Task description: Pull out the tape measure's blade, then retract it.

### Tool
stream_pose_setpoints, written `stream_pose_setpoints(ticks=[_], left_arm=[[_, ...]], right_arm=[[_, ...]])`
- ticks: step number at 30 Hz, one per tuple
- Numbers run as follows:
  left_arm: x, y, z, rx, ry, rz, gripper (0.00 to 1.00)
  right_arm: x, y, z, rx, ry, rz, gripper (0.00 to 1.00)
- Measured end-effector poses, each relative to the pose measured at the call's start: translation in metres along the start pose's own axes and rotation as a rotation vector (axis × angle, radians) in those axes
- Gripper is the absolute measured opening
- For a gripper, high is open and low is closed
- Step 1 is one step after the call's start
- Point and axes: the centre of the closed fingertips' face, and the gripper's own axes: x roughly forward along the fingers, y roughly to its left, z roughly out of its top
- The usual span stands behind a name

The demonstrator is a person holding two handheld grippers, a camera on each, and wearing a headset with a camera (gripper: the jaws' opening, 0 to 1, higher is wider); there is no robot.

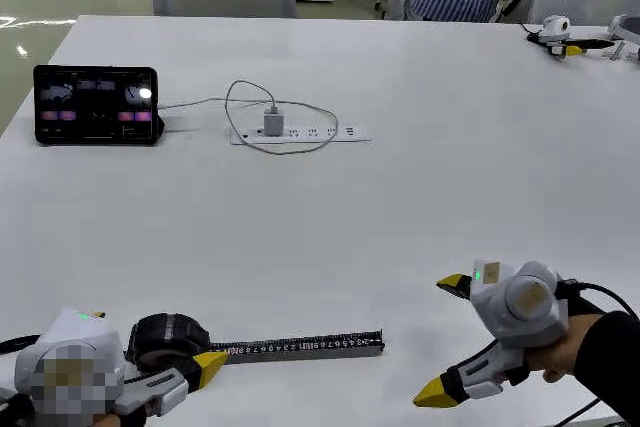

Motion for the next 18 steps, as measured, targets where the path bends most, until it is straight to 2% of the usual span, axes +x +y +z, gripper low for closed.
stream_pose_setpoints(ticks=[5,7,9,10,14,16,18], left_arm=[[0.005,-0.003,-0.002,-0.020,-0.028,0.013,0.99],[0.006,-0.001,-0.006,-0.042,-0.022,0.044,0.99],[0.005,0.005,-0.007,-0.037,-0.012,0.082,0.99],[0.005,0.006,-0.007,-0.037,-0.012,0.087,0.99],[0.006,0.007,0.002,-0.057,-0.062,0.100,0.99],[0.009,0.006,0.002,-0.051,-0.065,0.095,0.99],[0.013,0.011,0.000,-0.048,-0.063,0.110,0.99]], right_arm=[[0.010,0.001,0.008,-0.066,0.024,0.031,0.99],[0.015,0.001,0.008,-0.092,0.040,0.045,0.99],[0.020,0.002,0.008,-0.118,0.053,0.061,0.99],[0.021,0.003,0.008,-0.122,0.062,0.067,0.99],[0.028,0.003,0.008,-0.150,0.089,0.083,0.99],[0.032,0.002,0.009,-0.156,0.098,0.087,0.99],[0.036,0.001,0.009,-0.159,0.104,0.092,0.99]])
